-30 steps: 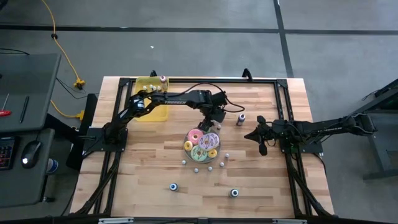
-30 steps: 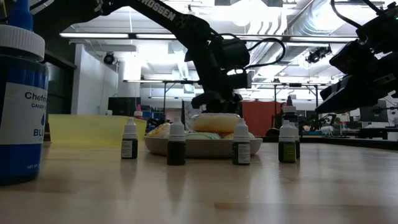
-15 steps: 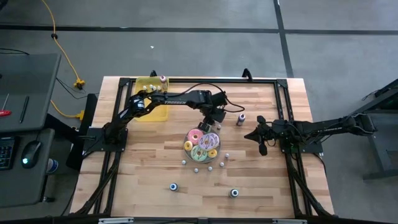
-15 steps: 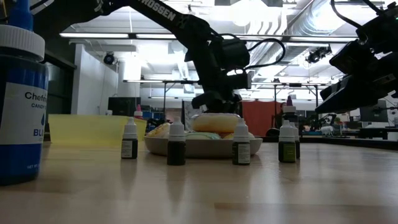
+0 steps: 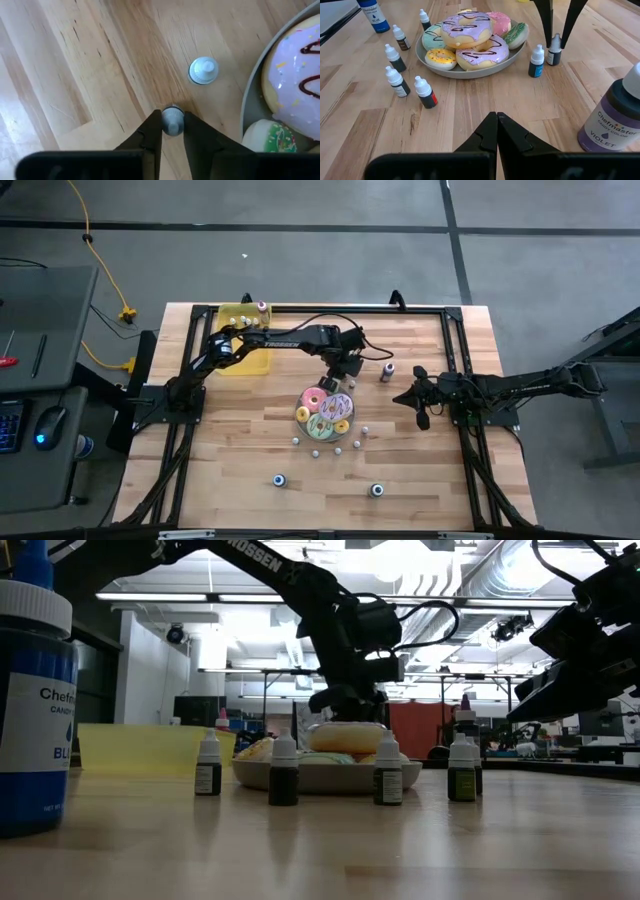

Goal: Pick & Place food coloring
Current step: Put the small black food coloring bottle into the yellow bin

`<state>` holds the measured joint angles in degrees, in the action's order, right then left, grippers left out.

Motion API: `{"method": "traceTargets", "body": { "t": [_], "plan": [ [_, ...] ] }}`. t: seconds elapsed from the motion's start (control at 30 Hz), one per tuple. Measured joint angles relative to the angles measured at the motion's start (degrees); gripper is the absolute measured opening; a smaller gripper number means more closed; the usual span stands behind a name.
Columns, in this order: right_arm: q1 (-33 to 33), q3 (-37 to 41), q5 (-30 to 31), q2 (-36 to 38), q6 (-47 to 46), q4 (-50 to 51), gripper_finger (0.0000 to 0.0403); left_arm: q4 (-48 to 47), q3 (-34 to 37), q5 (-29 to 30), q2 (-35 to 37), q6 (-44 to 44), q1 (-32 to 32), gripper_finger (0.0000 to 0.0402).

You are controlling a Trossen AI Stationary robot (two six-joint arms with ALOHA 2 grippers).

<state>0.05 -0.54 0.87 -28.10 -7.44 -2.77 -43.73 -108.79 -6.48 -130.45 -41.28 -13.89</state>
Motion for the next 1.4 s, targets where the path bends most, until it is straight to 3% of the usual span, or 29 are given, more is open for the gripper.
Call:
{"method": "traceTargets", "body": {
  "t": [0.5,0.9,1.07,1.27,1.4],
  "plan": [
    [-0.02,0.02,0.0,-0.02,0.0,0.0,0.0,-1.37,-1.13,2.76,-0.03,2.14,0.02,0.004],
    [-0.01,0.01,0.01,-0.02,0.0,-0.01,0.0,-22.1,-20.96,2.75,-0.04,6.11,-0.37,0.004],
    [0.0,0.0,0.01,-0.02,0.0,-0.01,0.0,-29.22,-26.33,1.28,0.23,13.59,-0.39,0.004],
    [-0.02,0.0,0.02,-0.02,0.0,-0.02,0.0,-34.23,-26.21,-8.67,1.08,28.17,-1.18,0.004],
    [0.0,0.0,0.02,0.0,0.0,0.0,0.0,-37.56,-26.21,-12.33,1.11,37.16,-1.71,0.004]
  ]
}}
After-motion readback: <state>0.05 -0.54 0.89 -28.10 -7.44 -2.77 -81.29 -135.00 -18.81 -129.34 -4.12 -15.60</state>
